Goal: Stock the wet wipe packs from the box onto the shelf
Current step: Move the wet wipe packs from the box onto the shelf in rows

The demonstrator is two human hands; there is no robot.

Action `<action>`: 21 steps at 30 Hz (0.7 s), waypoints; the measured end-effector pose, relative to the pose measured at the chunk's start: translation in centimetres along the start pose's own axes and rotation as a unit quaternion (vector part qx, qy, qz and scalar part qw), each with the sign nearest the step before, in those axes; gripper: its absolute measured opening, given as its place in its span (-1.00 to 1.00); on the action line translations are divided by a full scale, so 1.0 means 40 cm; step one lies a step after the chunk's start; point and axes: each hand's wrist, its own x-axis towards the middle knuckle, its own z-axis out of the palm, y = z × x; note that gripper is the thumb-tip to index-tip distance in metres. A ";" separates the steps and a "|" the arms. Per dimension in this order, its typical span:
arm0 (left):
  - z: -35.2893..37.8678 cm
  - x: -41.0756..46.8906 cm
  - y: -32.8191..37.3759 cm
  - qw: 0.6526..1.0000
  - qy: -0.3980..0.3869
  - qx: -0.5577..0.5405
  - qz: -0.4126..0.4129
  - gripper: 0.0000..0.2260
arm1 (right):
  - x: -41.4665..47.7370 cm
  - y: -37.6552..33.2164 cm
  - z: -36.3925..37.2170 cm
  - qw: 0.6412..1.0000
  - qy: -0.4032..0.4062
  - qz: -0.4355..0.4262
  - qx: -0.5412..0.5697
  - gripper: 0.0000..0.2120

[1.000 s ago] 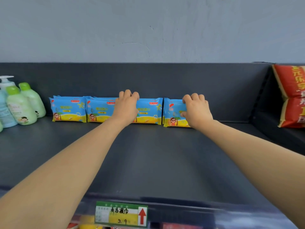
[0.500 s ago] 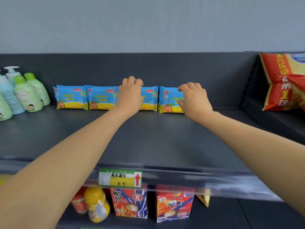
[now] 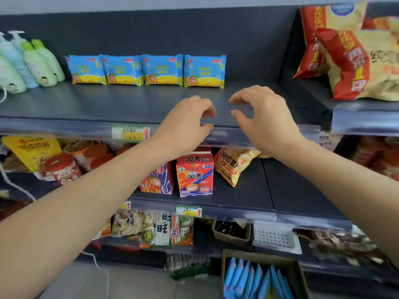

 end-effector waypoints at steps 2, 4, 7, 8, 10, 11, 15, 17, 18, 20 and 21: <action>0.048 -0.069 0.061 0.999 -0.043 -0.005 0.001 -0.82 | -0.103 0.022 -0.028 1.000 -0.006 0.015 0.016 -0.79; 0.104 -0.120 0.098 0.996 -0.090 -0.008 -0.011 -0.82 | -0.189 0.049 -0.034 0.999 -0.030 0.037 0.026 -0.81; 0.207 -0.190 0.137 0.985 -0.164 -0.028 -0.046 -0.83 | -0.321 0.093 -0.016 0.991 -0.101 0.085 0.037 -0.82; 0.245 -0.213 0.146 0.979 -0.192 -0.040 -0.060 -0.84 | -0.364 0.110 -0.003 0.985 -0.134 0.102 0.037 -0.81; 0.325 -0.259 0.163 0.963 -0.251 -0.054 -0.088 -0.84 | -0.447 0.149 0.033 0.968 -0.210 0.136 0.028 -0.79; 0.365 -0.278 0.168 0.955 -0.276 -0.059 -0.096 -0.84 | -0.485 0.170 0.051 0.956 -0.248 0.154 0.018 -0.78; 0.524 -0.354 0.170 0.912 -0.383 -0.077 -0.128 -0.81 | -0.617 0.264 0.131 0.899 -0.374 0.229 0.009 -0.75; 0.607 -0.395 0.146 0.888 -0.424 -0.088 -0.158 -0.81 | -0.676 0.315 0.173 0.870 -0.417 0.263 0.014 -0.79; 0.646 -0.418 0.134 0.878 -0.440 -0.086 -0.169 -0.81 | -0.703 0.337 0.191 0.854 -0.439 0.277 0.014 -0.80; 0.719 -0.459 0.108 0.861 -0.467 -0.073 -0.187 -0.84 | -0.757 0.377 0.227 0.822 -0.482 0.303 -0.002 -0.73; 0.756 -0.478 0.094 0.854 -0.475 -0.075 -0.197 -0.85 | -0.783 0.395 0.244 0.810 -0.494 0.317 -0.008 -0.71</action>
